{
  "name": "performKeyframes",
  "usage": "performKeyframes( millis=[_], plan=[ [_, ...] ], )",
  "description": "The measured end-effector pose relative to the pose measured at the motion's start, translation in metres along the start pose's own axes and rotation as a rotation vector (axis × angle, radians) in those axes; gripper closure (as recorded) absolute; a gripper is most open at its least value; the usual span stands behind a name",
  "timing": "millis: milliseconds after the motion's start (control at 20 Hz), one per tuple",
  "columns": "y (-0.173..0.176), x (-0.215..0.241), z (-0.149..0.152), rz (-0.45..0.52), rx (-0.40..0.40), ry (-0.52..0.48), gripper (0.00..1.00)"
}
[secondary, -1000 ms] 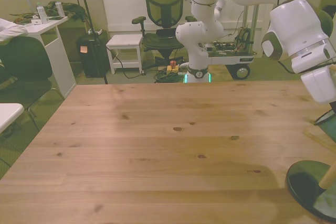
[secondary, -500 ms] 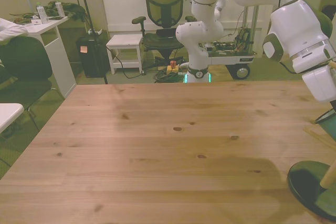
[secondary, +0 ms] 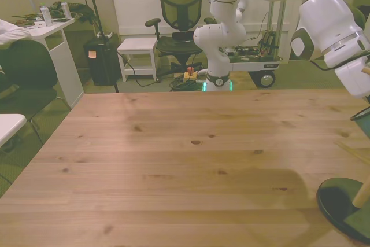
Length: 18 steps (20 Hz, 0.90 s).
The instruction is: Unload the mug
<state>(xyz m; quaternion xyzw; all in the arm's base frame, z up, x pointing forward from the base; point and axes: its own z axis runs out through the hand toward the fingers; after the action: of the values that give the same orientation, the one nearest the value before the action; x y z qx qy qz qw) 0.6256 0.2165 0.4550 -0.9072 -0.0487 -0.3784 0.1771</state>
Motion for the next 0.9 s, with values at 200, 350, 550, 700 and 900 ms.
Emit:
performKeyframes(
  millis=[200,350,550,700,900],
  plan=[
    [-0.003,-0.008,0.003,-0.014,-0.005,-0.017,1.0],
    [-0.008,-0.011,0.006,-0.03,-0.018,-0.036,1.0],
    [-0.023,-0.013,0.007,-0.056,-0.025,-0.037,1.0],
    [-0.035,-0.016,0.009,-0.071,-0.022,-0.039,1.0],
    [-0.046,-0.023,0.012,-0.08,-0.024,-0.063,1.0]
  ],
)
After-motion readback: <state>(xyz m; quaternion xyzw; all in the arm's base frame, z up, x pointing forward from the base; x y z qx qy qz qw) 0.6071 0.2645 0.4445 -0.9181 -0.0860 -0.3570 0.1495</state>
